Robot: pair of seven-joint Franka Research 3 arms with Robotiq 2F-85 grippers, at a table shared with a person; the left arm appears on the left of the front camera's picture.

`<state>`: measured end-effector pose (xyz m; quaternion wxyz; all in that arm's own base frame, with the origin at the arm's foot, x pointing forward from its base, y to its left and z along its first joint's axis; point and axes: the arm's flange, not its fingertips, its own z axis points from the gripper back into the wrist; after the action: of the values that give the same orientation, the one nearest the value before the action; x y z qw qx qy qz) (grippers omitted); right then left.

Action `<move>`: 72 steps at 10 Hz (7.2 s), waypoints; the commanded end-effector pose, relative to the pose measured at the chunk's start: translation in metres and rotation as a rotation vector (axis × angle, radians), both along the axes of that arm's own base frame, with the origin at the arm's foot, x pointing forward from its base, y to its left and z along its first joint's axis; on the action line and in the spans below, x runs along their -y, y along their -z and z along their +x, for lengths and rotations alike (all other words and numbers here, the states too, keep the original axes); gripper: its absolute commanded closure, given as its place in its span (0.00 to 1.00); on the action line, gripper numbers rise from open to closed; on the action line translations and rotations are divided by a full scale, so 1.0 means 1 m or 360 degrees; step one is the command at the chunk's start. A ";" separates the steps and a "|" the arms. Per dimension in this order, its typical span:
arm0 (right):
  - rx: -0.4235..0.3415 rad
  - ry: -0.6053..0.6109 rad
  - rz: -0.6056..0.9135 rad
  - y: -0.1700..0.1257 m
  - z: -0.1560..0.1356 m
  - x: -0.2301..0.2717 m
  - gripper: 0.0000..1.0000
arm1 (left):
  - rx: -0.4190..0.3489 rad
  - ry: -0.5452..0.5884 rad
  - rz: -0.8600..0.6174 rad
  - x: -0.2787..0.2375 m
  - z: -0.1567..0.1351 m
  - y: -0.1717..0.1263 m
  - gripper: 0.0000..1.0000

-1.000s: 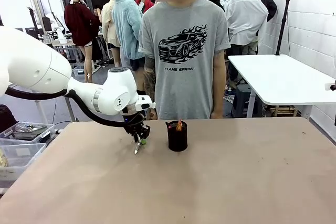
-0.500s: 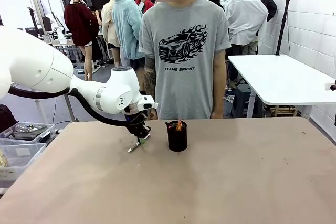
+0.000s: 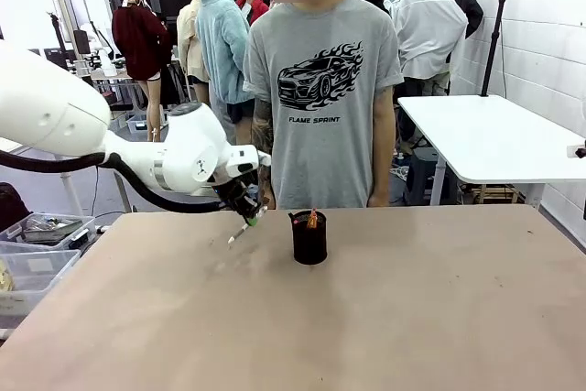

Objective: Place the pens into the pen holder.
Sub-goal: Pick up a writing instrument from the table and place it into the Pen holder.

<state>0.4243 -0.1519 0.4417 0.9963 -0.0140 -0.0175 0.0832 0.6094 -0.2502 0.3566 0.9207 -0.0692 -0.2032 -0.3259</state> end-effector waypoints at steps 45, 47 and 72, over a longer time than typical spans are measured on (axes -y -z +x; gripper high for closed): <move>0.0004 -0.0004 -0.0044 0.001 0.000 0.001 0.36 | 0.0520 0.1500 -0.1512 0.031 -0.007 0.044 0.29; 0.0004 -0.0004 -0.0044 0.001 0.000 0.001 0.36 | 0.0489 0.1497 -0.1461 0.032 -0.004 0.054 0.29; 0.0004 -0.0004 -0.0044 0.001 0.000 0.001 0.36 | -0.0061 -0.0246 0.0355 -0.241 -0.183 -0.076 0.29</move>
<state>0.4243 -0.1523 0.4416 0.9963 -0.0135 -0.0177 0.0829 0.4198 -0.0127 0.4332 0.9507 0.0595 -0.1597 -0.2591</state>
